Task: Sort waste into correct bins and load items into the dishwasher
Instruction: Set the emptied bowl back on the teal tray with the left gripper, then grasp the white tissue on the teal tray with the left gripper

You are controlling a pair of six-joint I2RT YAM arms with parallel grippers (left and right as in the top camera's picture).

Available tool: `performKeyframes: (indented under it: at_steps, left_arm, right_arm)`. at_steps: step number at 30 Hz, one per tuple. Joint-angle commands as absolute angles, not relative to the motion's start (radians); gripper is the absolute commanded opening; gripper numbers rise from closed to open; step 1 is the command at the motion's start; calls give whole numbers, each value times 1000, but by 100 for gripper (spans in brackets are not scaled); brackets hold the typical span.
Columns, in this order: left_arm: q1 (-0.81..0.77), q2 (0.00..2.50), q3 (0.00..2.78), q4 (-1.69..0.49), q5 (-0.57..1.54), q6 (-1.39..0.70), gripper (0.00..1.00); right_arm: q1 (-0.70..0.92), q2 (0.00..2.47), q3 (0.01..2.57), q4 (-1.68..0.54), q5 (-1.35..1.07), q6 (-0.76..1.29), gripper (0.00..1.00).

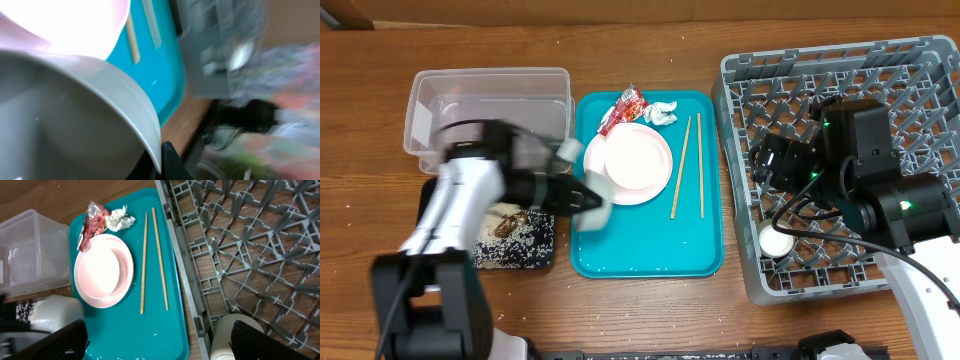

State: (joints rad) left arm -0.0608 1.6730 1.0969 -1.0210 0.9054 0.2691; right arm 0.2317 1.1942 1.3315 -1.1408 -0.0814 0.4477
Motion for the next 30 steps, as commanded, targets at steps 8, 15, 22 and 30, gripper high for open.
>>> performKeyframes:
  at_steps: [8,15,22,30]
  left_arm:
    - [-520,1657,1109,-936,120,-355,4]
    - [-616,1660,1135,-916,109,-408,69]
    - [-509,1662,1404,-907,46,-305,75]
    - [-439,1858,1711,-746,92,-140,63]
  right_arm:
    - [236,1192,1347,-1141,-84,444,95]
    - [236,1192,1347,-1133,-84,444,96]
    - [236,1192,1347,-1133,-84,445,96]
    - [236,1192,1347,-1131,-84,445,96]
